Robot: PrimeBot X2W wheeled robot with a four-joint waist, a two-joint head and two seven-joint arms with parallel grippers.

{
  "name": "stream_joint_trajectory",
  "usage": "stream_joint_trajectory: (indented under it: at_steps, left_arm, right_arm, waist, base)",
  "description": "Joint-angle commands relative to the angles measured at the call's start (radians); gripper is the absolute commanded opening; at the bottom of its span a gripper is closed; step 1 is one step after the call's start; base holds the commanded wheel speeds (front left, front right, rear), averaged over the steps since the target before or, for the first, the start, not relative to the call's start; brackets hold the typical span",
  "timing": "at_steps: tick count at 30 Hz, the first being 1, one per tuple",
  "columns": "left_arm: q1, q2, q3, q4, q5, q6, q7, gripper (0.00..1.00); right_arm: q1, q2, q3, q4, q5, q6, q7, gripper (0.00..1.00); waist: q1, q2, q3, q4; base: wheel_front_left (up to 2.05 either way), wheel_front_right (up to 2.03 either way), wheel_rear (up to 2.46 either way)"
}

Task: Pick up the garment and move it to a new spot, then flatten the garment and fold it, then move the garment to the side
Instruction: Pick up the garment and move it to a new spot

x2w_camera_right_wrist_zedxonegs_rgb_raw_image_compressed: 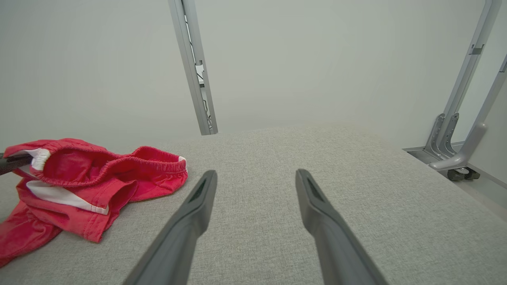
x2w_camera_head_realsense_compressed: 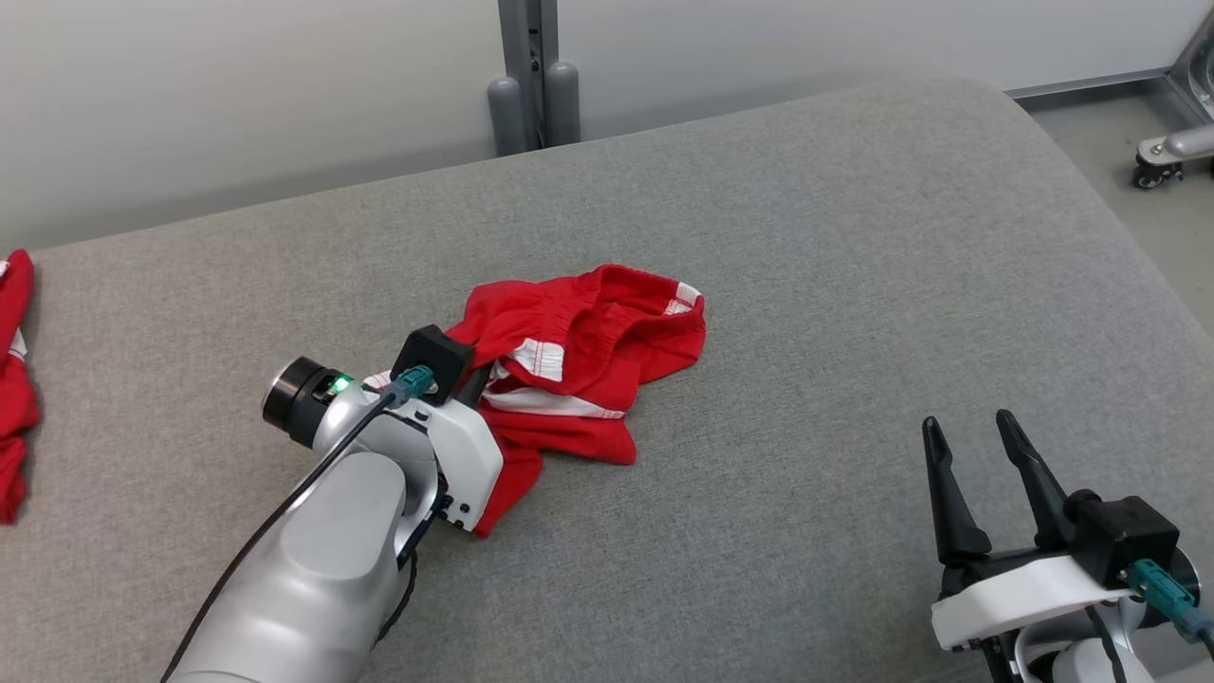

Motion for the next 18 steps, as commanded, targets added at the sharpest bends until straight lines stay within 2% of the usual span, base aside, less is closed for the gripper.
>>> stream_joint_trajectory:
  at_steps: [1,10,18]
  left_arm:
    - [0.014,0.002,-0.003,0.003,-0.015,0.000,-0.009,1.00]
    - [0.044,0.002,-0.017,-0.102,-0.101,0.012,-0.025,1.00]
    - [0.140,0.002,0.026,-0.258,-0.122,0.046,-0.025,1.00]
  right_arm:
    - [-0.006,-0.006,-0.002,0.001,0.005,0.000,-0.005,1.00]
    - [0.007,-0.006,-0.011,0.003,0.001,0.000,-0.005,1.00]
    - [0.025,-0.006,-0.026,0.000,-0.012,0.000,-0.005,1.00]
  waist:
    - [0.0000,0.0000,-0.003,0.007]
    - [0.0000,0.0000,-0.033,0.053]
    - [0.0000,0.0000,-0.072,0.107]
  base:
    - [0.00,0.00,0.00]
    - [0.00,0.00,0.00]
    - [0.00,0.00,0.00]
